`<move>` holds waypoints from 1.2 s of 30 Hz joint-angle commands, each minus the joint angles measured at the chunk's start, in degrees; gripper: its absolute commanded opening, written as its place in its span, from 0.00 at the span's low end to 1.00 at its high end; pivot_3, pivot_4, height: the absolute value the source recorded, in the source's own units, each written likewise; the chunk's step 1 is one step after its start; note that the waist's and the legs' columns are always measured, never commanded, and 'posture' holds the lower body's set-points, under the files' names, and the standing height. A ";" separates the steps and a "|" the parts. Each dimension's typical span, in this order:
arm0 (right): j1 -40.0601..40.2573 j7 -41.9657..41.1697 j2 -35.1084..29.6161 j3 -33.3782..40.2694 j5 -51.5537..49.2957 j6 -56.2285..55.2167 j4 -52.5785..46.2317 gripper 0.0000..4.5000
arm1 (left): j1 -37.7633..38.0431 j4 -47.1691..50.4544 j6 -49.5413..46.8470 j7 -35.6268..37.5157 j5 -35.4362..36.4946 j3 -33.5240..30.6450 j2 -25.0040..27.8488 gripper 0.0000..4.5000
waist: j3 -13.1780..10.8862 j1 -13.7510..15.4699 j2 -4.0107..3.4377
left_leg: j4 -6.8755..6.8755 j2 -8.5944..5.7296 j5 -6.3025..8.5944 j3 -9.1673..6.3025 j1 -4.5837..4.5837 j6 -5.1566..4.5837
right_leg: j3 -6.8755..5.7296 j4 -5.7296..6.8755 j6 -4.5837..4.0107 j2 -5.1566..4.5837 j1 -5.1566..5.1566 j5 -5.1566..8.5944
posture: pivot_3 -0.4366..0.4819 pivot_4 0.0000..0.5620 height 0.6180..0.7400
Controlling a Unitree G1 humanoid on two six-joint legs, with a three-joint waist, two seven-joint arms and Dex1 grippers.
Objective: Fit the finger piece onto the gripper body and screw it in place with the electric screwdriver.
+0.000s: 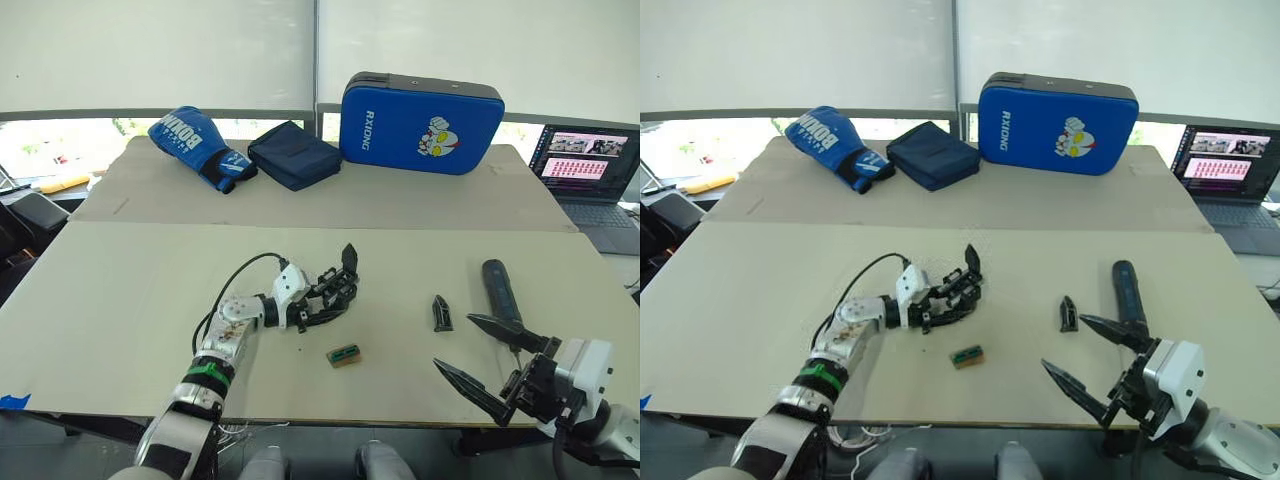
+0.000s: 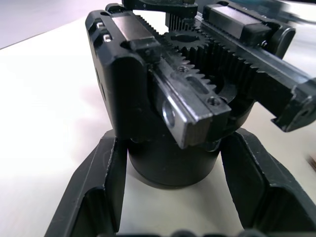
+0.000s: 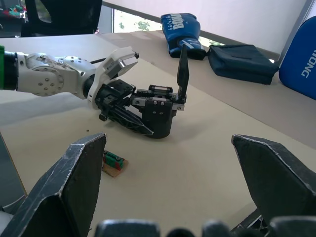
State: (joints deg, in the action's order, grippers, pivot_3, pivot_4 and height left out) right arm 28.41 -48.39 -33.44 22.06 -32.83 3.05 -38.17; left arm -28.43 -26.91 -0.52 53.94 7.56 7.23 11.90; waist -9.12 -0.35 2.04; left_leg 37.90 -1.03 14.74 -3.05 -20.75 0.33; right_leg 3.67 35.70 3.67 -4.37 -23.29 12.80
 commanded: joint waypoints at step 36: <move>0.00 -0.34 -1.17 0.53 -0.87 0.01 -1.80 1.00 | -14.38 -24.28 13.98 20.13 -0.43 3.18 2.18 1.00 | -0.02 -0.29 -0.01 | 0.00 -0.07 0.05 0.00 -0.22 -0.09 | -0.07 -0.24 -0.01 0.01 -0.07 -0.05 | 0.48 0.27 1.00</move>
State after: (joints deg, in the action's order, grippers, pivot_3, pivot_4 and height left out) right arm 28.30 -48.65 -34.19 21.12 -32.75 3.15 -38.15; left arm -42.02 -50.42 12.13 73.60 7.72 10.17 14.42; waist -9.14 -0.64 2.03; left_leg 37.91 -1.11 14.78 -3.06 -20.99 0.24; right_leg 3.60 35.46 3.68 -4.36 -23.36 12.75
